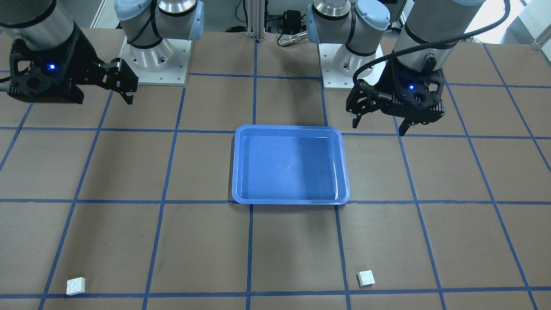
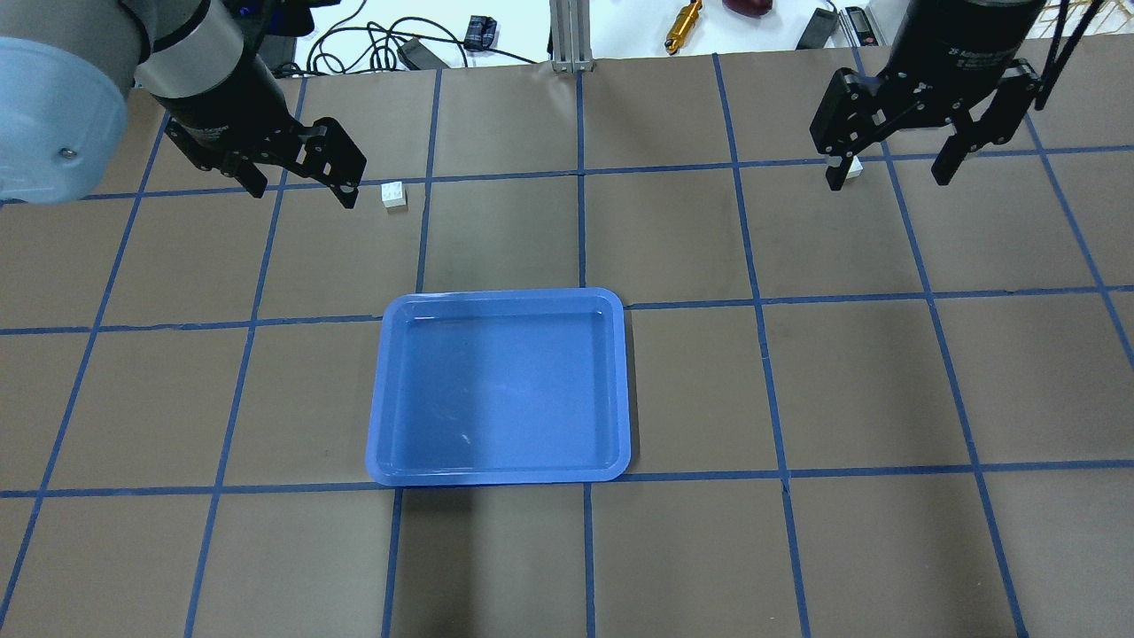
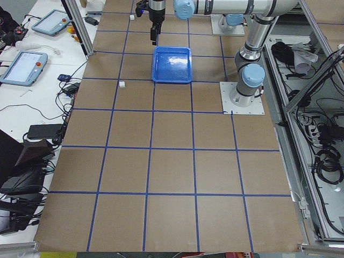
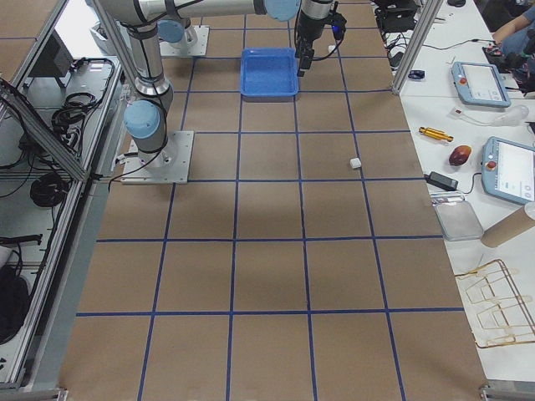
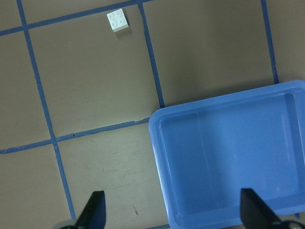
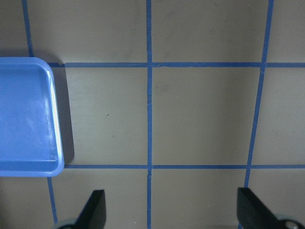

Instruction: Assemble white blocks and place on blue tray

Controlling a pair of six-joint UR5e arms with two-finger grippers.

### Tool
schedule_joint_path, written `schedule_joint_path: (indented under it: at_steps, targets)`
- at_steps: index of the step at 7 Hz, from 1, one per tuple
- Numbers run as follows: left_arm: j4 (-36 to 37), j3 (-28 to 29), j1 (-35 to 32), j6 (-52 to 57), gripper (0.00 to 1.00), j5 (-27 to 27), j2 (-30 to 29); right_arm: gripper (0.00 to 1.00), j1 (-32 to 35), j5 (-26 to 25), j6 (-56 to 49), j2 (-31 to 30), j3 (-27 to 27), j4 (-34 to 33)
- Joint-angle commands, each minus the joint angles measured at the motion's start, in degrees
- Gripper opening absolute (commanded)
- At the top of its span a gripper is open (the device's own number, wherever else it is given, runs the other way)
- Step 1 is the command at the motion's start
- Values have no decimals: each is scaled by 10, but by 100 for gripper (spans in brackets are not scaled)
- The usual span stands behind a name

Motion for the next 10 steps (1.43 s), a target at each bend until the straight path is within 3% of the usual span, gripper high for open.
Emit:
schedule_joint_path:
  at_steps: [1, 3, 5, 7, 10]
  targets:
    - [-3, -7, 4, 1, 100, -8, -3, 100, 4, -8, 6, -85, 113, -72]
    - [7, -2, 5, 2, 100, -11, -8, 100, 36, -34, 6, -103, 176, -171]
    - [11, 5, 6, -19, 100, -6, -53, 100, 43, -34, 6, -96, 158, -152]
    - [112, 54, 9, -48, 100, -7, -180, 100, 40, -19, 6, -94, 147, -144]
    - [129, 185, 10, -70, 100, -3, -350, 100, 22, 0, -1, -74, 131, -106]
